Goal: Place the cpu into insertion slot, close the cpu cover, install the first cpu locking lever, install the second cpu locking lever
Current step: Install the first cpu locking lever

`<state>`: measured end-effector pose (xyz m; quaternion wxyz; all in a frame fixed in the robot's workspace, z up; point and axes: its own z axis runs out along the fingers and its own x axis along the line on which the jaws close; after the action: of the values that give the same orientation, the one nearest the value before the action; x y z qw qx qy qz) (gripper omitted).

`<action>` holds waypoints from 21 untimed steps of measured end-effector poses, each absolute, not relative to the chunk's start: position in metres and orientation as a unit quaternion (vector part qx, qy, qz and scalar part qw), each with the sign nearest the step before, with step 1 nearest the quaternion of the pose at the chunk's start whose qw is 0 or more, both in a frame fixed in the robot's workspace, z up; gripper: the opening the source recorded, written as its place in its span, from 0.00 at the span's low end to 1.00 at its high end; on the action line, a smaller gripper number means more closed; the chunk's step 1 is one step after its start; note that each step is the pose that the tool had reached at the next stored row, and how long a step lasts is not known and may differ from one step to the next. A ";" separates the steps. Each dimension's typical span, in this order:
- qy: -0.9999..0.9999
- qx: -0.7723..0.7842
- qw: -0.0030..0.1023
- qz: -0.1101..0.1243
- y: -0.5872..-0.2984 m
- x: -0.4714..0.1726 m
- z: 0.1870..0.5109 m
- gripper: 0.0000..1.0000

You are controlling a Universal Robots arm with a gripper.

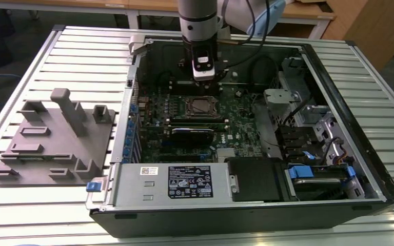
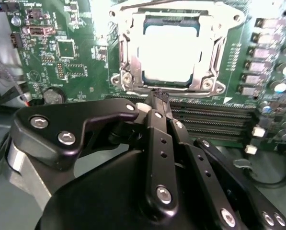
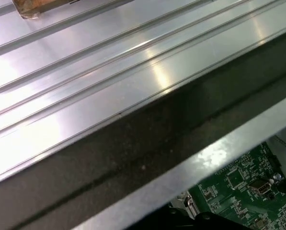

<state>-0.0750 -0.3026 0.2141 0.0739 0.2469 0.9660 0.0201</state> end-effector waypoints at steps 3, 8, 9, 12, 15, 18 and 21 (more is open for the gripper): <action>0.968 0.242 0.069 0.015 -0.303 -0.075 0.214 0.10; 0.970 0.233 0.067 0.014 -0.304 -0.074 0.214 0.10; 0.970 0.231 0.067 0.014 -0.305 -0.074 0.214 0.10; 0.971 0.228 0.067 0.014 -0.306 -0.074 0.214 0.10; 0.972 0.226 0.067 0.014 -0.308 -0.074 0.214 0.10; 0.972 0.224 0.066 0.014 -0.311 -0.074 0.214 0.10; 0.973 0.222 0.066 0.014 -0.313 -0.074 0.214 0.10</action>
<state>-0.0736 -0.3129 0.2141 0.0663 0.2220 0.9727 0.0137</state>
